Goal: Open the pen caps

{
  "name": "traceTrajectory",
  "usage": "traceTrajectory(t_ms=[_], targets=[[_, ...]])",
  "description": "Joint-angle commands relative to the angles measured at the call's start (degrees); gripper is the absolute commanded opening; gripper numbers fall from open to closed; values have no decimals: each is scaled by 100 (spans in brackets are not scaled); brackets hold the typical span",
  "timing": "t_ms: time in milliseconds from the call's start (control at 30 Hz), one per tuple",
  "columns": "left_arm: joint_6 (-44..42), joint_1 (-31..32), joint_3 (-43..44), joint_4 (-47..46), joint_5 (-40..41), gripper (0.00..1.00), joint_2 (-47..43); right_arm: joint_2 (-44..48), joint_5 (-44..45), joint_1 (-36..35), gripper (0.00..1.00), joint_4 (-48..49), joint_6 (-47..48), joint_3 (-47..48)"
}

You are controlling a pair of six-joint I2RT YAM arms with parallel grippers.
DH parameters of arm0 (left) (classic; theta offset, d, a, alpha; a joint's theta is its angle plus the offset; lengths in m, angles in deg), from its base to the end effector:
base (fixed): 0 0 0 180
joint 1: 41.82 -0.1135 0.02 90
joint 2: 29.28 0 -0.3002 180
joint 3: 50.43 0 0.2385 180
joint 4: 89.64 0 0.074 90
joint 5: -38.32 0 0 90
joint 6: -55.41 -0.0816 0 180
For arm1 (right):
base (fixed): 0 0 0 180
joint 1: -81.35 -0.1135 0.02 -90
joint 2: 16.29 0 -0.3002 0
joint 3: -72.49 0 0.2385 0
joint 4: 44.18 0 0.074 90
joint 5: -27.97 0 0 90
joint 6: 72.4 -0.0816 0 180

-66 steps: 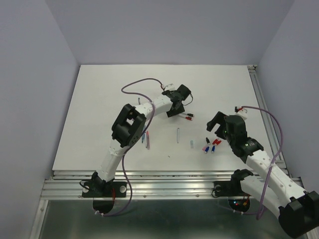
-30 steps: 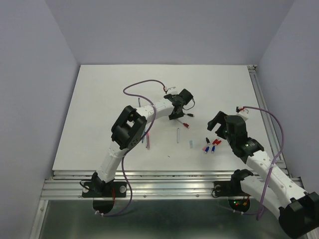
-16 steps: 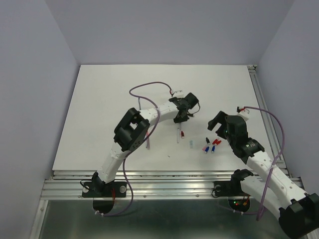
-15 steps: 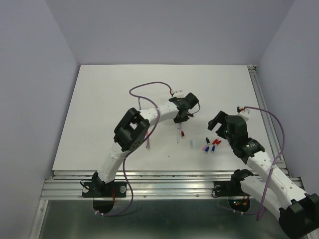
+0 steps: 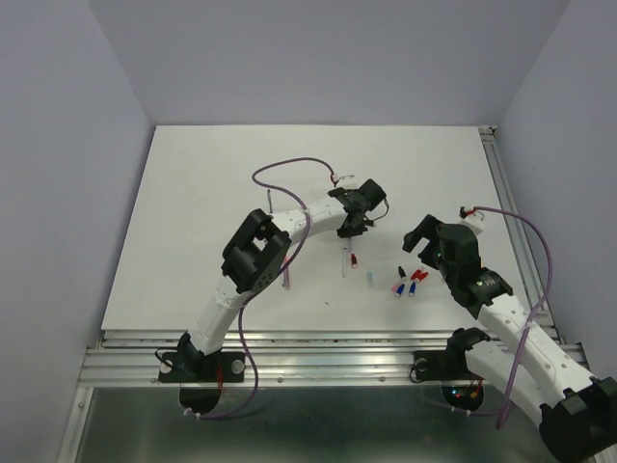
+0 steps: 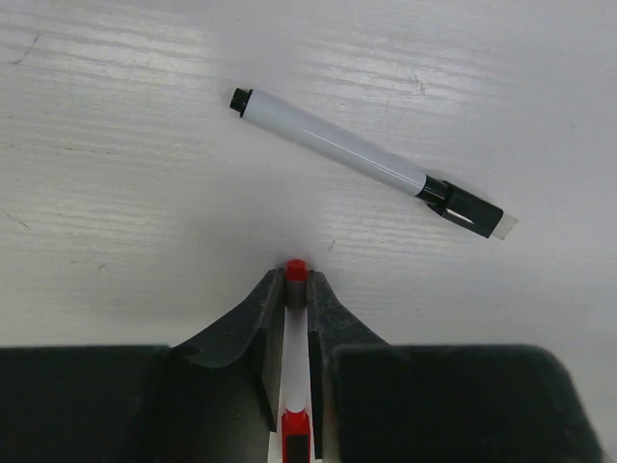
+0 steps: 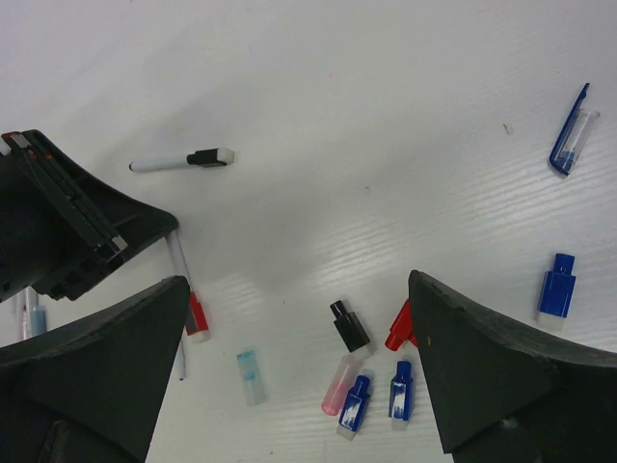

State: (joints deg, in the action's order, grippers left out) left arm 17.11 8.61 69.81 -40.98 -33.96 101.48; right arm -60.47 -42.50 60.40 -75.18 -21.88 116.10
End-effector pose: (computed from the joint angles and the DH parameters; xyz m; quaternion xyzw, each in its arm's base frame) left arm 0.3556 -0.3914 0.1670 -0.0515 0.9520 -0.1109 0.2805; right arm 0.1702 0.0359 0.2413 0.2202 0.8356 0.1141 0.4902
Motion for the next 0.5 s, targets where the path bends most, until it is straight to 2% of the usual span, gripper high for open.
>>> traceTrajectory(t_ms=[0,100,233,300,400,467], targets=[[-108,72,-169,-208,-242,0,-155,112,25,38,100,52,28,-153],[-55,72,-449,-516,-172,0,-621,191,-151,30,100,34,37,-126],[33,72,-1003,-1017,-31,0,-1315,401,-835,38,100,52,90,-135],[155,72,-1362,-1245,30,0,-1719,559,-1563,38,100,191,221,-205],[392,80,-1767,-1378,109,0,-2298,560,-3203,30,100,489,310,-293],[507,107,-2014,-1492,144,0,-2554,464,-3769,38,100,745,205,-398]])
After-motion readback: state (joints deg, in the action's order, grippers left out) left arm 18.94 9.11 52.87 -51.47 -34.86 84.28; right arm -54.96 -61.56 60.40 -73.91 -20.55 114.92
